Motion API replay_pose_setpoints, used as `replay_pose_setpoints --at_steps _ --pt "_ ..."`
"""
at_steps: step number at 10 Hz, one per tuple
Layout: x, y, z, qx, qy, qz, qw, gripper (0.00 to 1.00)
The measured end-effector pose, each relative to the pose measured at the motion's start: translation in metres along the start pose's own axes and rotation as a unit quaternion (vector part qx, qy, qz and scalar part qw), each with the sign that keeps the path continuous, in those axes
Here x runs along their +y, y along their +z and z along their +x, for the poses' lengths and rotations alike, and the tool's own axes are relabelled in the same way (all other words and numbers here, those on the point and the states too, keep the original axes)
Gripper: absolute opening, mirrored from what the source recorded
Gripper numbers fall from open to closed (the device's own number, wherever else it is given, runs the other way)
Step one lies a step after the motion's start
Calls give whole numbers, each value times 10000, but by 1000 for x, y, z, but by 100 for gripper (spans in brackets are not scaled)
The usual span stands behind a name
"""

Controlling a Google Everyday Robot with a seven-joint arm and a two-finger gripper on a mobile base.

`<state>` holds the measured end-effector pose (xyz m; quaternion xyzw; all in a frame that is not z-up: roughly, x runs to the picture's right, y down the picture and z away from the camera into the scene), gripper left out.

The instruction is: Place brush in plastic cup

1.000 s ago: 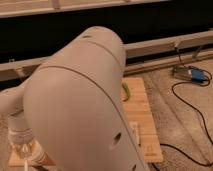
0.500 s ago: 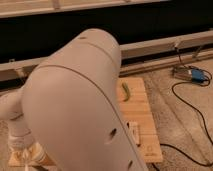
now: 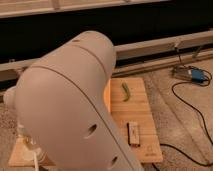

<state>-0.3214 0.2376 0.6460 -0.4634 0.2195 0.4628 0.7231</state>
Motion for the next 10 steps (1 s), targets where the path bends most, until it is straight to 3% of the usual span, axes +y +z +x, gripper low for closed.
replay_pose_setpoints --at_steps 2,6,10 --pt "3 -4 -10 -49 -34 -17 10000 80" --pt "38 1 -4 -19 -338 -128 9993 80" --pt "46 0 -2 -57 -403 -171 9990 80"
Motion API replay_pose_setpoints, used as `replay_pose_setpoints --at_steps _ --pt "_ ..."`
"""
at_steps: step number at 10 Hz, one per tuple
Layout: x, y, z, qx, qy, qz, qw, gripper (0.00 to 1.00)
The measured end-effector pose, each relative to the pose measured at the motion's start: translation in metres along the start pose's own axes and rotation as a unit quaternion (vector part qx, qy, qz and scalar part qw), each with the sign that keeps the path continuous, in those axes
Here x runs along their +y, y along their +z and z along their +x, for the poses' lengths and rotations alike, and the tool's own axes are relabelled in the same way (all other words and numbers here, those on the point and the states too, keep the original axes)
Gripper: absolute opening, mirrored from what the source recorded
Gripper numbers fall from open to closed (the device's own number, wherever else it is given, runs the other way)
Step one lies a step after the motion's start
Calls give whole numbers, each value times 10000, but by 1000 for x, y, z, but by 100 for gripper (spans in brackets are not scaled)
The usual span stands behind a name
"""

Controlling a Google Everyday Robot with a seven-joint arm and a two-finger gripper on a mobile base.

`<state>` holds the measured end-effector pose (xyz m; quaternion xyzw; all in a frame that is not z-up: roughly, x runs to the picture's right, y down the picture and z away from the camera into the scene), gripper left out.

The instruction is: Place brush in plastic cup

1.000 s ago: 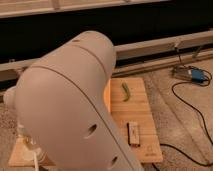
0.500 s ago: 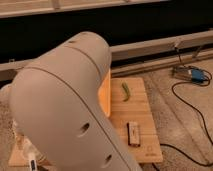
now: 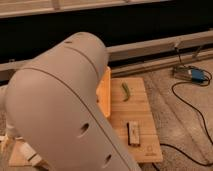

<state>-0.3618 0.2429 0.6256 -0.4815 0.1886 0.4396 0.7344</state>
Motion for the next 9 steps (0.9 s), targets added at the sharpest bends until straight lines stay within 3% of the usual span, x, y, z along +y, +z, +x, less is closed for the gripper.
replay_pose_setpoints --at_steps 2,9 --pt "-3 -2 0 -137 92 53 9998 80" --pt "-2 -1 0 -143 87 55 9998 80"
